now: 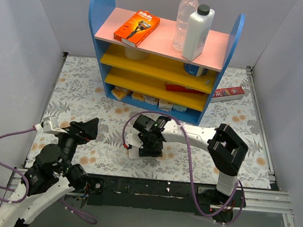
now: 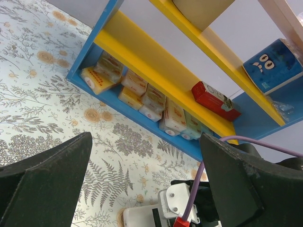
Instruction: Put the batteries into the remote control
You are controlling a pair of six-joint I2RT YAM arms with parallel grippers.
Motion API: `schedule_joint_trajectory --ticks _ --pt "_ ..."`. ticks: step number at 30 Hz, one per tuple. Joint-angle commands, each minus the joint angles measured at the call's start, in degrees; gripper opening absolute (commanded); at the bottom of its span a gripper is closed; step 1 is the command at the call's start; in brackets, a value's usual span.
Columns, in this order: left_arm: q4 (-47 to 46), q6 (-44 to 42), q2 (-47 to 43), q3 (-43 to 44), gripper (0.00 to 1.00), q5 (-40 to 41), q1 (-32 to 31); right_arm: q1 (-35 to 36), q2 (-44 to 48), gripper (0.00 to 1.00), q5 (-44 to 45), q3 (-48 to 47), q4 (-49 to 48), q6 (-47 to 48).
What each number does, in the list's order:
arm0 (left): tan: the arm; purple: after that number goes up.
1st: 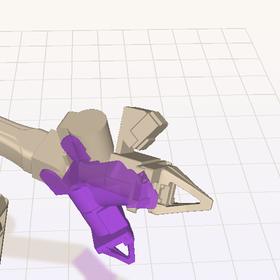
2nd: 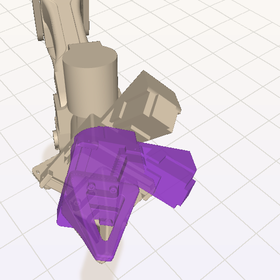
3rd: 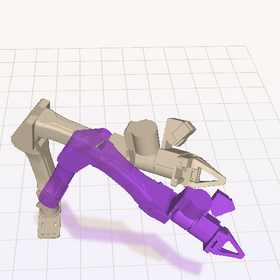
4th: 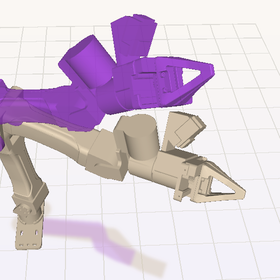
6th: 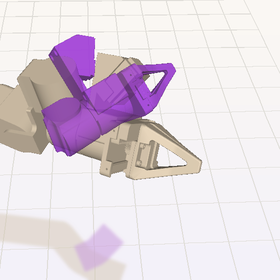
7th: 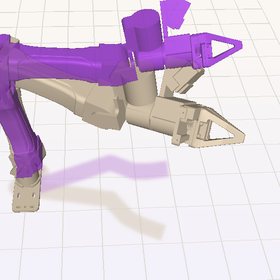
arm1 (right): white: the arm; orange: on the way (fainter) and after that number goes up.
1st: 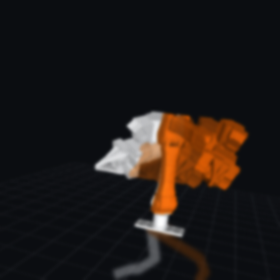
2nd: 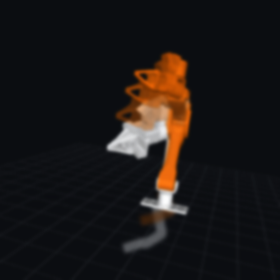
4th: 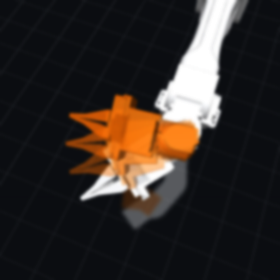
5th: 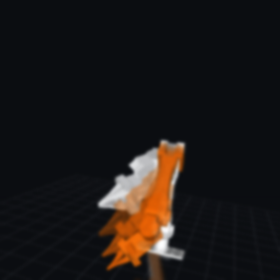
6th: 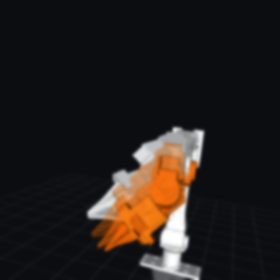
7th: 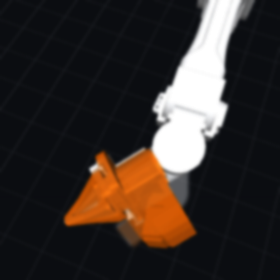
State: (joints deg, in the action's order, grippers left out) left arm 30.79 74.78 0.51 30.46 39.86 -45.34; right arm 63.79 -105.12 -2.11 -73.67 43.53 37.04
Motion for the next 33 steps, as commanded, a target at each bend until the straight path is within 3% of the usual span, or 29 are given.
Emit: schedule_joint_trajectory --ticks 1,11,20,23,27,33 --pt "-0.9 -0.8 0.3 -0.4 0.98 0.0 0.5 0.4 0.0 0.63 -0.9 -2.7 1.6 -1.0" --pt "-0.9 -0.8 0.4 -0.5 0.98 0.0 0.6 0.4 2.2 0.70 -2.3 -2.4 1.7 -3.0" --pt "-0.8 0.8 3.0 -0.6 0.98 -2.5 0.6 -2.4 13.3 0.78 1.4 6.5 -9.9 -12.5" --pt "-1.3 2.0 5.5 -0.8 0.98 -4.9 0.6 -4.7 18.6 0.90 4.9 9.6 -15.9 -18.1" --pt "-1.3 4.8 11.6 -0.8 0.98 -8.6 0.6 -9.5 26.0 0.94 5.4 15.8 -23.4 -29.4" --pt "0.3 10.1 20.7 0.6 0.98 -15.2 0.6 -13.0 36.8 0.96 13.9 26.6 -39.1 -50.6"
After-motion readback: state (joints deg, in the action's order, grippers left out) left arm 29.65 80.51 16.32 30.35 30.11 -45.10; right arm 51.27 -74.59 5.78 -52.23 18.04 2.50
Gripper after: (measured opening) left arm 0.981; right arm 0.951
